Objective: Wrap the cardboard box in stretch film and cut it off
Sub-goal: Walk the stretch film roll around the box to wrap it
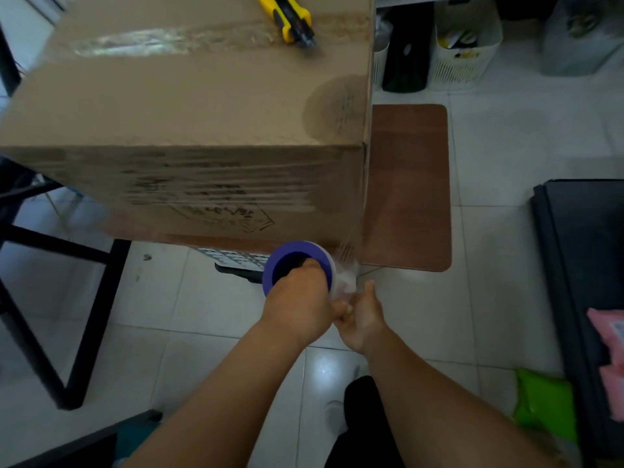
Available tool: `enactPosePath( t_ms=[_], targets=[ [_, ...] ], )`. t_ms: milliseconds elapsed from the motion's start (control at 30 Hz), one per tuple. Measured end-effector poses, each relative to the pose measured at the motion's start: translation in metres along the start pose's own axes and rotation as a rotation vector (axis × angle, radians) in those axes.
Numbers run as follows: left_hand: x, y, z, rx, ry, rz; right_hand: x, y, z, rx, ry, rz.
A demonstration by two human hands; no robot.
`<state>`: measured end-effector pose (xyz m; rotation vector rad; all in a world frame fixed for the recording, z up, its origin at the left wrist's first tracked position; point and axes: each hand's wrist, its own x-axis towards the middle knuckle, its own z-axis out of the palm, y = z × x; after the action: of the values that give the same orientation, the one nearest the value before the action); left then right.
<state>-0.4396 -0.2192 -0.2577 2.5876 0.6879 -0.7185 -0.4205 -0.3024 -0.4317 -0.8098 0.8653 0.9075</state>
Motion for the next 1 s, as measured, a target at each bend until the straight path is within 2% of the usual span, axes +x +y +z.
enactPosePath(
  t_ms=[400, 533, 867, 1000],
  targets=[
    [0.013, -0.016, -0.014, 0.098, -0.089, 0.110, 0.005, 0.016, 0.014, 0.120, 0.067, 0.004],
    [0.020, -0.026, -0.019, 0.103, -0.112, 0.183, 0.005, 0.023, 0.021, 0.177, 0.157, -0.054],
    [0.027, -0.053, -0.035, 0.254, -0.208, 0.437, 0.013, 0.058, 0.042, 0.404, 0.244, -0.185],
    [0.028, -0.060, -0.041, 0.308, -0.230, 0.456, 0.017, 0.075, 0.044, 0.447, 0.248, -0.216]
  ],
)
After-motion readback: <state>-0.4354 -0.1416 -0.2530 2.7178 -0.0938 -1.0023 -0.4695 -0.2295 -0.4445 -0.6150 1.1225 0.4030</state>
